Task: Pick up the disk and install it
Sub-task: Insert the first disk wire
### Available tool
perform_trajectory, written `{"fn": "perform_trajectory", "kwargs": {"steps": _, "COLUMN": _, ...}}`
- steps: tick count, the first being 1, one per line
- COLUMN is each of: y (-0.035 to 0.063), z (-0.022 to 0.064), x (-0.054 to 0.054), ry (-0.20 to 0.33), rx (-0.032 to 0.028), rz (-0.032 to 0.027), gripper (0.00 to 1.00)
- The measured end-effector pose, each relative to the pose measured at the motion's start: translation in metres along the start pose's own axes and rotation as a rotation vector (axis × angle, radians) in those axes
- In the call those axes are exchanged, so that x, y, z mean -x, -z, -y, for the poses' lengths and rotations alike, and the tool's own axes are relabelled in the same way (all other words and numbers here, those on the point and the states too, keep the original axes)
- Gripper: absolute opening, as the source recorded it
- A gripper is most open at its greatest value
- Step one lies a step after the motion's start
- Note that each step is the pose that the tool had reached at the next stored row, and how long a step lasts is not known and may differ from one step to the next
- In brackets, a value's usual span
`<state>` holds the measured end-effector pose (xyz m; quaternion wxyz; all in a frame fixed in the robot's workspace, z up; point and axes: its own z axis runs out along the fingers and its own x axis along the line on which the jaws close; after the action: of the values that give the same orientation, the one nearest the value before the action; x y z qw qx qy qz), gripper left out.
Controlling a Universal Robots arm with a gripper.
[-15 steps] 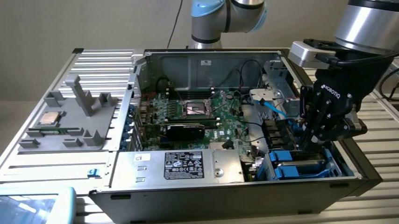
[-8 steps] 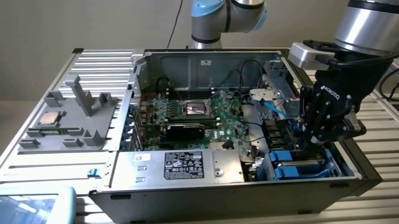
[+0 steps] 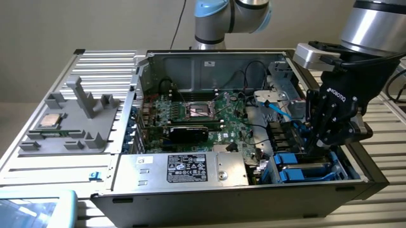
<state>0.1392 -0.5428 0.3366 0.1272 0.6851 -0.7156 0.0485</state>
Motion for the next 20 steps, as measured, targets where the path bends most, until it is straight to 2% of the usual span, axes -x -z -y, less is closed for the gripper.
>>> {"fn": "perform_trajectory", "kwargs": {"steps": 6, "y": 0.0, "z": -0.0001, "x": 0.0048, "ry": -0.001, "rx": 0.0002, "rz": -0.0017, "gripper": 0.16}}
{"fn": "perform_trajectory", "kwargs": {"steps": 20, "y": -0.0004, "z": 0.0004, "x": 0.0041, "ry": -0.013, "rx": 0.0033, "rz": -0.0021, "gripper": 0.16}}
